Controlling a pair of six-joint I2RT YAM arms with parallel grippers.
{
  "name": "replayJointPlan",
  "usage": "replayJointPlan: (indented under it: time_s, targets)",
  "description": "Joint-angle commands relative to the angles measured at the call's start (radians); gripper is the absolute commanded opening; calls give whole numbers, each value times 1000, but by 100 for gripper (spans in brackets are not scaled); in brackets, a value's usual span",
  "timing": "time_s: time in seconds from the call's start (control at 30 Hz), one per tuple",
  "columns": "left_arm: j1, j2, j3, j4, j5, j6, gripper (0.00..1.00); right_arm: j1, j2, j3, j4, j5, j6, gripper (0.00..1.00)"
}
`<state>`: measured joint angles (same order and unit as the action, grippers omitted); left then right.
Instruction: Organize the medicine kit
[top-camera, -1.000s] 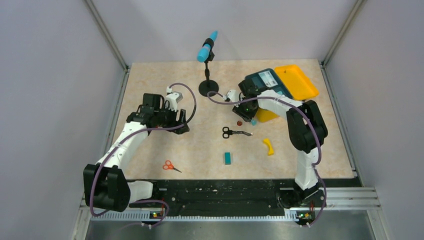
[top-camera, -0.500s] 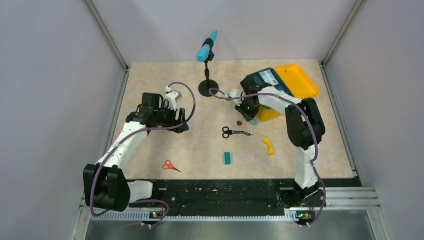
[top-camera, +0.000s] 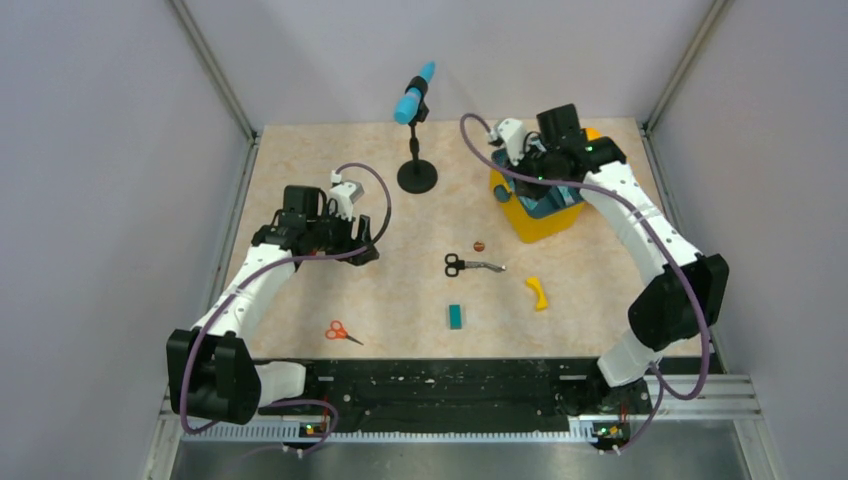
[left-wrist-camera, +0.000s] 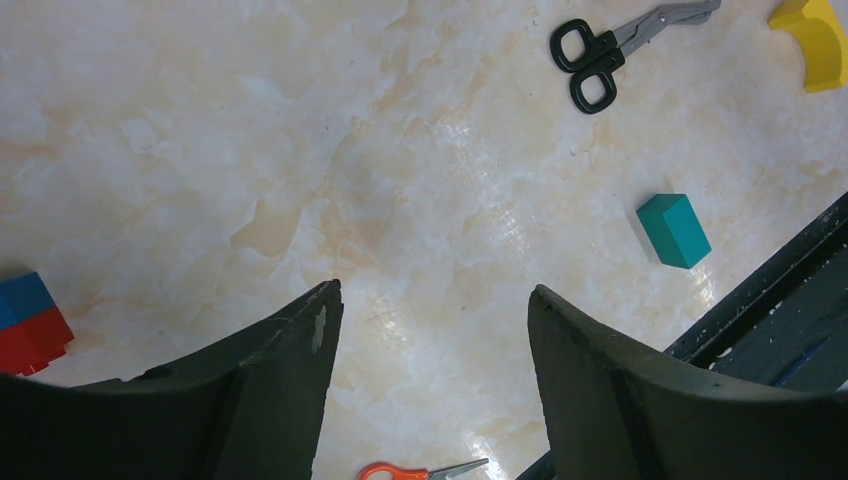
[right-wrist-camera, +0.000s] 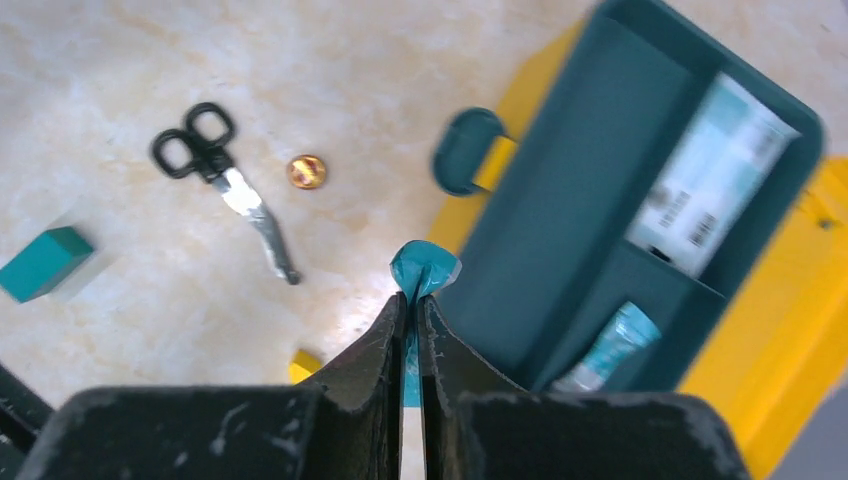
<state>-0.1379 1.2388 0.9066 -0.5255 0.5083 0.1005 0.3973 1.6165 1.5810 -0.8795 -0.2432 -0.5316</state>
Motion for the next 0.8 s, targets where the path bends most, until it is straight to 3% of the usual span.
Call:
replayJointPlan:
  time_s: [0.0, 0.13, 0.33, 0.6, 0.77]
  targets:
    - [4, 0, 3, 47, 31, -18, 72, -150, 60, 83, -21, 22, 5, 5]
    - [4, 1, 10, 41, 27, -13, 72, -254, 129, 175, -11, 23, 14, 6]
    - [4, -9, 11, 37, 26, -10, 72, -291, 192, 197, 29, 56, 11, 12]
    - [4, -26, 7, 19, 12, 13, 72, -291, 210, 224, 48, 56, 94, 35]
    - [5, -32, -4, 10, 6, 28, 72, -289, 152, 233, 48, -82, 109, 39]
